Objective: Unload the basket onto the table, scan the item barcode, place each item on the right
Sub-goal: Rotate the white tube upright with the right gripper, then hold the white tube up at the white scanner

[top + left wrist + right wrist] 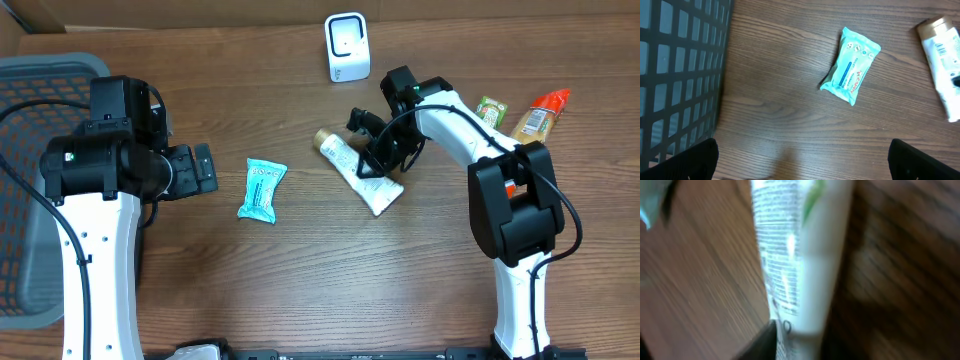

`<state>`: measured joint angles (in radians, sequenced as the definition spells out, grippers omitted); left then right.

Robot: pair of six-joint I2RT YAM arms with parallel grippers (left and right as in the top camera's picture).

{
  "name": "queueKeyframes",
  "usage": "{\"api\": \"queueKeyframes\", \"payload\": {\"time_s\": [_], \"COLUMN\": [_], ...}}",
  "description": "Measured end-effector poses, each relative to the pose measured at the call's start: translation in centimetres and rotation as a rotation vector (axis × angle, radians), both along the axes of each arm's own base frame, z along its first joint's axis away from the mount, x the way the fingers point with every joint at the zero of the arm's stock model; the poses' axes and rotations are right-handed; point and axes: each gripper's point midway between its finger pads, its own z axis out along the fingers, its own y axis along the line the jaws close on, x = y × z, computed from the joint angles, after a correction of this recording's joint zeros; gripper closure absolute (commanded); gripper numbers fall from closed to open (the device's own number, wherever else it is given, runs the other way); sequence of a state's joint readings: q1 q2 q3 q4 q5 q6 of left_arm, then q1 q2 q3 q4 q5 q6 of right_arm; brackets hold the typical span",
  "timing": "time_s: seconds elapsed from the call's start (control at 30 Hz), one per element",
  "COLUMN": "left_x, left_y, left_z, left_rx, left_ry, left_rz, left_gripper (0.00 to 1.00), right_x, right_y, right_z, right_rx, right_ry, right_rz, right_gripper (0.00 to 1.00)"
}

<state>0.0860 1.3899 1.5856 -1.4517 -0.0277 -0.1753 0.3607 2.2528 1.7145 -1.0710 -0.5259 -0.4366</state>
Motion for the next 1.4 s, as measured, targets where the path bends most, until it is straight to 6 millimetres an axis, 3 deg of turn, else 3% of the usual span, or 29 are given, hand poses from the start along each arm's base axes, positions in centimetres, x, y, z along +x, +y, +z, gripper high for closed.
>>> {"api": "queueKeyframes", "payload": {"time_s": [0.07,0.27,0.43,0.63,0.73,0.97,1.1,1.2,1.4], "left_x": [0.0,0.0,0.0,0.0,0.0,0.0,0.0,0.0,0.0], "left_y": [0.0,0.0,0.0,0.0,0.0,0.0,0.0,0.0,0.0], "left_z": [0.0,0.0,0.0,0.0,0.0,0.0,0.0,0.0,0.0], "left_rx": [0.0,0.0,0.0,0.0,0.0,0.0,0.0,0.0,0.0], "left_ry": [0.0,0.0,0.0,0.0,0.0,0.0,0.0,0.0,0.0], "left_rz": [0.0,0.0,0.0,0.0,0.0,0.0,0.0,0.0,0.0], "left_gripper": [0.0,0.01,0.0,0.01,0.0,0.01,0.01,0.0,0.0], "right_x": [-0.2,-0.1,-0.6,-1.5,-1.8,-2.8,-0.9,0.7,2.5], "right_y": [0.2,0.6,1.1,1.7,2.0,1.3,1.5,1.8,2.3], "right_z": [0.0,0.0,-0.8,-1.2,-0.8,0.2,2.6,5.8,15.4], "right_rx": [0.002,0.003,-0.011,-0.004,0.022,0.031,0.098,0.153,0.253], "right_ry": [0.043,0.087,0.113,0.144,0.177,0.273,0.254,0.207,0.027], "right_rz": [-0.055,-0.13,-0.135,-0.131,-0.142,-0.174,-0.197,-0.204,-0.209], "right_gripper": [0.38,0.4,0.54,0.91,0.96,0.96,0.96,0.96,0.96]}}
